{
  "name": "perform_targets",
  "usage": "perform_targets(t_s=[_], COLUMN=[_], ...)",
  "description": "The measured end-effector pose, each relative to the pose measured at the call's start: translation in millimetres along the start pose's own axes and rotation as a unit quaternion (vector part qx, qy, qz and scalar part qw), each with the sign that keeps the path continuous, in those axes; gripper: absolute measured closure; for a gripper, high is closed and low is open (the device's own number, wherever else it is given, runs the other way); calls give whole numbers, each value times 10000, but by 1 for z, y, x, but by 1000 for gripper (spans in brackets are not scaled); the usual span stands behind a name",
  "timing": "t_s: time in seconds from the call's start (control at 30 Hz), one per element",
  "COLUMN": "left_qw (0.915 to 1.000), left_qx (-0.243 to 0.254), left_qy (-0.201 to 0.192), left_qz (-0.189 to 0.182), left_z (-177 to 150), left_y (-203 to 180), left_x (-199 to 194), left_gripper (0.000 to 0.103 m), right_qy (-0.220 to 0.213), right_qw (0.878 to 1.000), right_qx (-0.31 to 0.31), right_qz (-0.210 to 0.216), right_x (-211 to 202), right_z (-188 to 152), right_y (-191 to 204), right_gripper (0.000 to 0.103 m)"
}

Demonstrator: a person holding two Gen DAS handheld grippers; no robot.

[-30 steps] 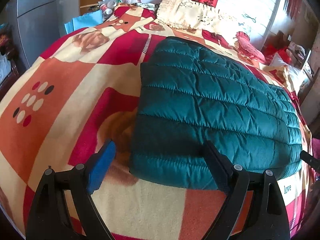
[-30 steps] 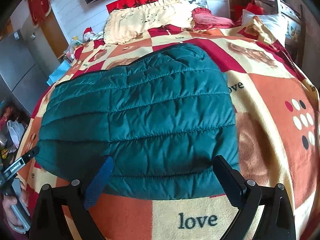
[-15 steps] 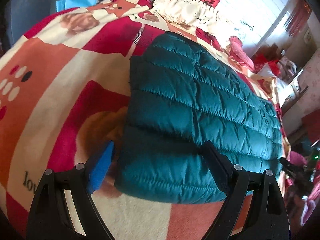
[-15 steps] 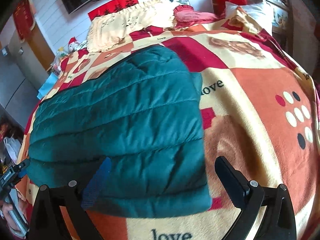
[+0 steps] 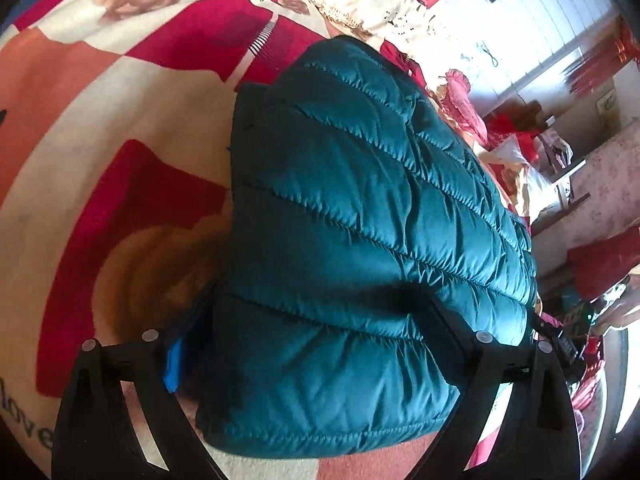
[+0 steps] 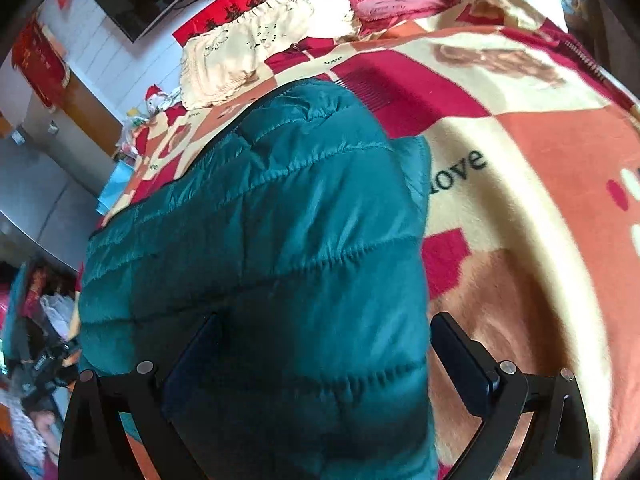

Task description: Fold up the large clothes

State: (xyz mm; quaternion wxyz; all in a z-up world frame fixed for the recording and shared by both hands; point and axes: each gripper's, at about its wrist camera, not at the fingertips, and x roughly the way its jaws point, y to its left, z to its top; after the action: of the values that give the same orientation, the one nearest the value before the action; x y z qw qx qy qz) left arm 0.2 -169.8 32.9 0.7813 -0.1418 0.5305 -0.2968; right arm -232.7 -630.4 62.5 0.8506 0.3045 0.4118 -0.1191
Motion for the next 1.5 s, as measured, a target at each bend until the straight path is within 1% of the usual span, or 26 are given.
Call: perform_targets(t_s=[0.03,0.1,0.17,0.23,0.4,0.43,0.47,0.5,0.53,0.57,0.6,0.63,0.67,0.77,0.87,0.97,1.1,1.3,1.43,1.5], left_qw=[10000,9998,9998,9997,9999,9999,9998,9997,9996,9996,9994,9993,9992,9988,9985,9984,9982,9968,9975,9981], left_qx=[8,-7,-38,-78,-36,-1,1,3,24,81,159,209,243,302,391,407,428,646,515,416], left_qy=[35,151,155,142,31,36,5,-27,-77,-125,-174,-207,-238,-280,-306,-274,-200,-59,91,175], left_qz=[-22,-100,-136,-181,-142,-151,-202,-238,-254,-255,-236,-223,-227,-258,-230,-282,-380,-461,-478,-413], left_z=[0,0,1,4,-1,-1,-3,-4,-6,-7,-9,-10,-11,-16,-23,-31,-44,-77,-95,-100], left_y=[1,1,1,2,1,0,-1,-3,-4,-8,-12,-14,-16,-19,-23,-22,-22,-20,-6,1], left_x=[3,9,12,15,14,14,12,10,6,2,-3,-7,-12,-24,-33,-42,-59,-90,-97,-94], left_gripper=[1,1,0,0,1,4,8,15,23,27,33,38,40,44,45,46,46,46,46,46], right_qy=[35,140,223,219,175,146,96,39,-28,-116,-153,-180,-205,-252,-268,-259,-226,-30,155,165], right_qw=[9999,9993,9985,9986,9983,9982,9983,9985,9986,9986,9985,9984,9982,9975,9970,9966,9952,9948,9941,9944], right_qx=[22,48,66,55,126,119,97,59,8,-61,-92,-104,-99,-23,-61,-128,-46,-147,-125,-77], right_qz=[93,342,498,487,546,568,562,546,537,519,522,529,558,664,718,777,952,1010,1069,1045], right_x=[4,13,21,25,28,27,25,22,18,12,8,4,-2,-15,-26,-37,-54,-81,-96,-100], right_z=[2,5,7,7,4,3,1,-2,-4,-7,-8,-9,-10,-12,-17,-24,-36,-65,-91,-101], right_y=[-1,-1,0,2,3,4,6,9,11,14,17,18,19,20,25,29,31,37,33,29], right_gripper=[0,0,0,0,0,1,6,10,19,28,32,38,43,49,52,53,54,55,56,56])
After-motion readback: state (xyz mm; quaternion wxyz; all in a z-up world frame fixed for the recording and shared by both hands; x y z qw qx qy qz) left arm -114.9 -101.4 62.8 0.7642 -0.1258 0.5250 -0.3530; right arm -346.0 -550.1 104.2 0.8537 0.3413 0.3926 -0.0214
